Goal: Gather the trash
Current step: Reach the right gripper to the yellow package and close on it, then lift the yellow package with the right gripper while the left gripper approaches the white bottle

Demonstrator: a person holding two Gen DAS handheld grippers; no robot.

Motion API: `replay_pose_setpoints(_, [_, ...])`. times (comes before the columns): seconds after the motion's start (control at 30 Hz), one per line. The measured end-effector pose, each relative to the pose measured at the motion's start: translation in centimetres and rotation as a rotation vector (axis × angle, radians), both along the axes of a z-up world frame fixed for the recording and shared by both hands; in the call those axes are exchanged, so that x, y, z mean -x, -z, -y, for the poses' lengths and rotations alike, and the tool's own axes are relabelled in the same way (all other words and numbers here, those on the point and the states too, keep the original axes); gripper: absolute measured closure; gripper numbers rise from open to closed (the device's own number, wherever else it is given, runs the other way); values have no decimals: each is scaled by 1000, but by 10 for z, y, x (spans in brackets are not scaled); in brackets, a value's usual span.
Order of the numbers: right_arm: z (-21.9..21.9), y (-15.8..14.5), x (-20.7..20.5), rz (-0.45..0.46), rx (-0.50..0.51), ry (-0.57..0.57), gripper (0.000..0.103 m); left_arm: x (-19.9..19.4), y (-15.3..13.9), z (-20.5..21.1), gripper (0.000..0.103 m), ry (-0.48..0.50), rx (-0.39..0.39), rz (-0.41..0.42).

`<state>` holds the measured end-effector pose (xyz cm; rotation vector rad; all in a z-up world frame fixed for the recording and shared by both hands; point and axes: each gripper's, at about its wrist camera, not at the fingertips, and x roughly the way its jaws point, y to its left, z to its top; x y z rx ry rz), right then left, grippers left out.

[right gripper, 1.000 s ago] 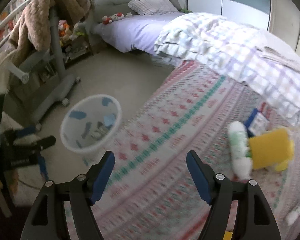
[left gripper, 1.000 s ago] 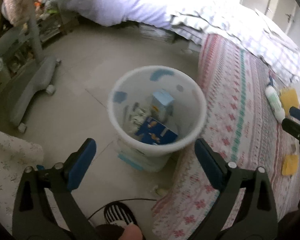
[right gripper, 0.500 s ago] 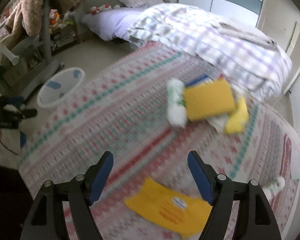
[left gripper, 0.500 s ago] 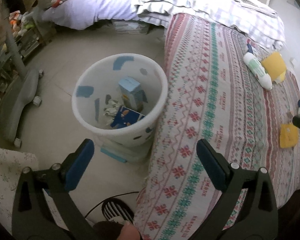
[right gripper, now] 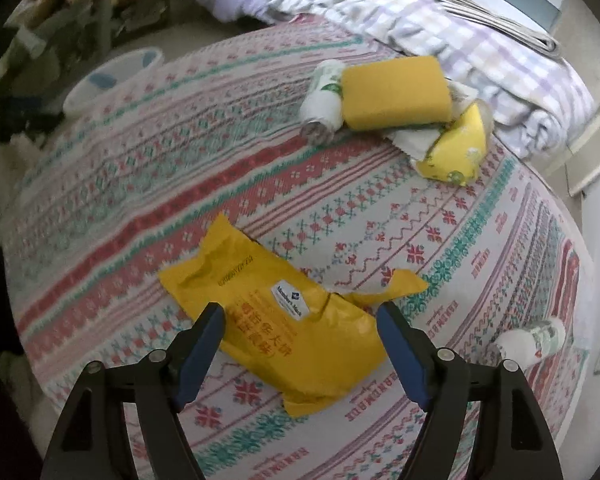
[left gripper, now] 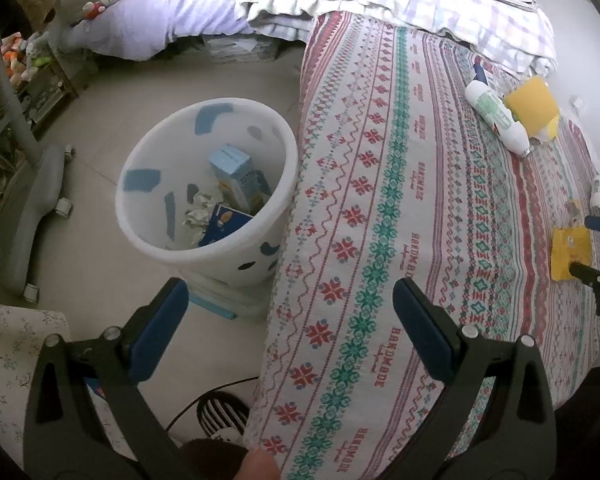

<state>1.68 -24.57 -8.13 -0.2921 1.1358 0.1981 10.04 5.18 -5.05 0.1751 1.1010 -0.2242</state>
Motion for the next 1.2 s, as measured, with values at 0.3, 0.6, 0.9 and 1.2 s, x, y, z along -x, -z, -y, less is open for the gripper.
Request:
replay_pose_setpoints(0.3, [-11,-3,1,-36,-25,-152,19,-3,4,3,1,1,-4,-13])
replay_pose_setpoints(0.6, [-5,12,-7,-78,7,-126,16,-4,7,9,1,10,-15,-24])
replay_pose_setpoints(0.9, [19,19,-27,-125,-102,11,16,-4,2,21,1,19,-3,-22])
replay_pose_setpoints(1.2, [65,8,-59,-103,-205,151,42,-9,-1,41,1,36,7,-22])
